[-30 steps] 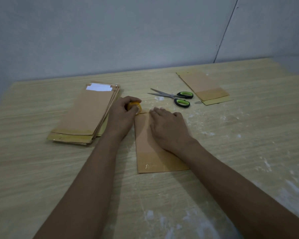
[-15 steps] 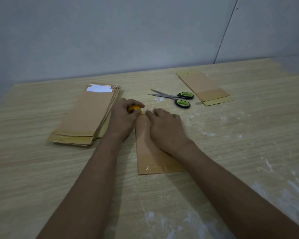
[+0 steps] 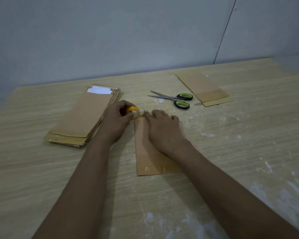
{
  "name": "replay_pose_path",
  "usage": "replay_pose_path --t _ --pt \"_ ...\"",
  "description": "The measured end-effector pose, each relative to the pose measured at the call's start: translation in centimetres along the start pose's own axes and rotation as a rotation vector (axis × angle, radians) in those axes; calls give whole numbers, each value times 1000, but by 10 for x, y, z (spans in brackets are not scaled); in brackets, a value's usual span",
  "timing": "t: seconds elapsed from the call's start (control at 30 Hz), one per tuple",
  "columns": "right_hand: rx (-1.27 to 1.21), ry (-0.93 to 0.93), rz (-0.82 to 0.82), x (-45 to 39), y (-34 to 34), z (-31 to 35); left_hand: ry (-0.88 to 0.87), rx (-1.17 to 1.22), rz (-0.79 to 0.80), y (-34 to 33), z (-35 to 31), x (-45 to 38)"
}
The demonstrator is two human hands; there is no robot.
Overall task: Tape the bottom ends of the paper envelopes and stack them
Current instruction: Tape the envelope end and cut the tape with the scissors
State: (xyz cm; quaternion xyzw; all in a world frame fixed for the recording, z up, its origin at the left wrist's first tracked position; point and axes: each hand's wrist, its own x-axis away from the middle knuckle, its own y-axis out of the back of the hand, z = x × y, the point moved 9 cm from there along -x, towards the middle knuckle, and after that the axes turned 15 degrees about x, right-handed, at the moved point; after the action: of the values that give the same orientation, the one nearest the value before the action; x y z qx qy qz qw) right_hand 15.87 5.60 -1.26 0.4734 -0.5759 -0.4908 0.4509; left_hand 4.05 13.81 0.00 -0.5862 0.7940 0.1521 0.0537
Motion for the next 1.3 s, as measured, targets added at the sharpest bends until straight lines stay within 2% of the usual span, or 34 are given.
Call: replay_pose_path --t 0.1,0.23,0.33,0.43,0.77,1.1,1.3 --pt "37 10 28 -1 0 2 -15 39 -14 2 0 1" --pt "82 7 79 -3 -1 6 -57 -21 -80 9 -1 1" --pt "55 -12 83 -4 -2 7 -92 -80 -103 11 -3 2" --pt "36 -10 81 -3 -2 8 -68 -41 -121 14 1 1" --pt "106 7 125 -4 -4 11 -22 61 -15 16 10 -2" --pt "57 0 121 -3 -5 10 -31 152 -74 20 8 1" --pt "76 19 132 -4 -5 11 -39 108 -53 18 7 2"
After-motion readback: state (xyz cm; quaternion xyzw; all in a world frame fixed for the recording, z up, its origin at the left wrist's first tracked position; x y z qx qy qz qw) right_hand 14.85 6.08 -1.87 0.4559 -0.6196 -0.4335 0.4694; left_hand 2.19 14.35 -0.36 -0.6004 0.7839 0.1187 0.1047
